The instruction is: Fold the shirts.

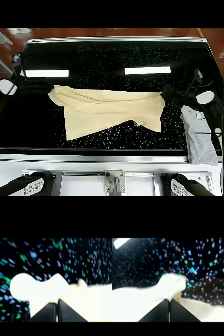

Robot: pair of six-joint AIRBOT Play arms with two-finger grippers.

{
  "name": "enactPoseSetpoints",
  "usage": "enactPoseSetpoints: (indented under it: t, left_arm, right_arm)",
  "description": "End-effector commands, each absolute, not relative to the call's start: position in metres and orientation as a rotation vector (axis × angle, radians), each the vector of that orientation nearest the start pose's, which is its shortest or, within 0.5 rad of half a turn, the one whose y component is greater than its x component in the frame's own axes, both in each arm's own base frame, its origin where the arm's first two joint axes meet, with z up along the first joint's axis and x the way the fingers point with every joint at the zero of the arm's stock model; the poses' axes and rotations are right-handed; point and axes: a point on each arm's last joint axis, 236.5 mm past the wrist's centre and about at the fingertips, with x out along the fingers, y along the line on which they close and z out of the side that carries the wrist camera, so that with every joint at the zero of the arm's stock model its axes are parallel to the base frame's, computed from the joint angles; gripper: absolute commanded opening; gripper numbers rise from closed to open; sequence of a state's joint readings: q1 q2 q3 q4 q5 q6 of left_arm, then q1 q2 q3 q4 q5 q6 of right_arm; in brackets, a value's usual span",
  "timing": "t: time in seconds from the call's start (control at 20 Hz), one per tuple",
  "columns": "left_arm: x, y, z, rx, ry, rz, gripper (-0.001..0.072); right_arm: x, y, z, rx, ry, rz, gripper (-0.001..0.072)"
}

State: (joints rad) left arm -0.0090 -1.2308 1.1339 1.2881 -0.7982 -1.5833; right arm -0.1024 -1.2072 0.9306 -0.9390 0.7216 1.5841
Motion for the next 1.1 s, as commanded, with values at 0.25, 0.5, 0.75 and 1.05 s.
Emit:
enactPoseSetpoints:
  t: [0.25,0.5,0.75,1.05]
  left_arm:
    - [0.412,-0.078,-0.020,-0.336,1.251,-0.145,0.0599]
    - [0.358,-0.024,0.014,-0.336,1.371,-0.151,0.0599]
    - [0.280,-0.029,-0.038,-0.643,1.514,-0.110,0.0714]
    - [0.244,-0.059,-0.096,-0.750,1.576,-0.114,0.0714]
  right_arm:
    - [0.436,0.049,-0.024,0.748,1.012,0.017,0.0566]
    - [0.425,-0.026,0.036,0.446,0.912,0.001,0.0646]
    - [0.355,-0.095,0.026,0.439,1.086,-0.136,0.0646]
    - [0.334,-0.091,0.014,0.485,1.166,-0.113,0.0646]
